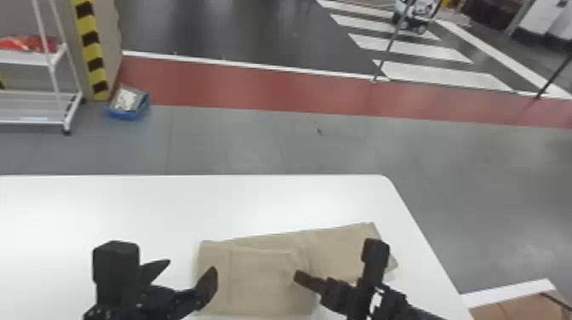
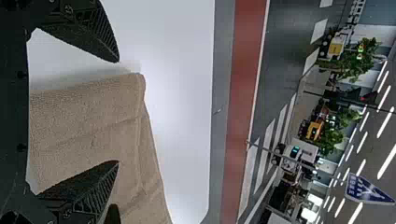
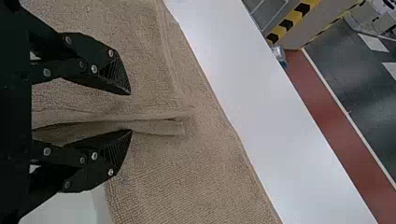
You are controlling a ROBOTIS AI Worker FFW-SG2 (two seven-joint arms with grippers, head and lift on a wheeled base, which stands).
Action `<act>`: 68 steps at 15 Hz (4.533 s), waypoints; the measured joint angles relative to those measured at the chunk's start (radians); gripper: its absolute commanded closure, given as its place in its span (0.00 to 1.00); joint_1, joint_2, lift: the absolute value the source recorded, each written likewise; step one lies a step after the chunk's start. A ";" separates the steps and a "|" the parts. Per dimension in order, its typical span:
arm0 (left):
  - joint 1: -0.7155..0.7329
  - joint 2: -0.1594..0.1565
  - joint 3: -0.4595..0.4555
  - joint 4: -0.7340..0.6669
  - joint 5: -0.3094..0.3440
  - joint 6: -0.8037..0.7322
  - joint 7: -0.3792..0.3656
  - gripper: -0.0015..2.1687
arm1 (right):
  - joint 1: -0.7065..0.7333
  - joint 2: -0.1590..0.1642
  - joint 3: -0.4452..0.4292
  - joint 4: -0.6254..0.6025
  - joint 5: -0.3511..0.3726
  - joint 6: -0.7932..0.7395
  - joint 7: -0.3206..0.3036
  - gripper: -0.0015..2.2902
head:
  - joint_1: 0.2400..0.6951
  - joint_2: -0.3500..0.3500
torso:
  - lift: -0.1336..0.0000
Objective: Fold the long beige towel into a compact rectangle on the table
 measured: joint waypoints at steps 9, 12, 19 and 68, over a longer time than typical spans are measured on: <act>0.003 0.000 0.002 -0.001 0.000 0.000 0.000 0.06 | 0.045 0.000 -0.007 -0.068 -0.046 0.037 0.020 0.50 | 1.00 0.09 | 1.00; 0.007 0.001 0.011 -0.002 0.001 0.000 -0.001 0.06 | 0.066 0.000 -0.005 -0.120 -0.082 0.038 0.039 0.50 | 1.00 0.11 | 1.00; 0.012 -0.003 0.068 0.035 -0.010 -0.156 0.044 0.06 | 0.084 0.000 0.059 -0.227 -0.145 0.035 0.053 0.53 | 1.00 0.27 | 1.00; -0.025 -0.040 0.246 0.349 -0.065 -0.517 0.071 0.06 | 0.010 0.000 0.310 -0.469 -0.245 -0.047 -0.041 0.53 | 1.00 0.77 | 1.00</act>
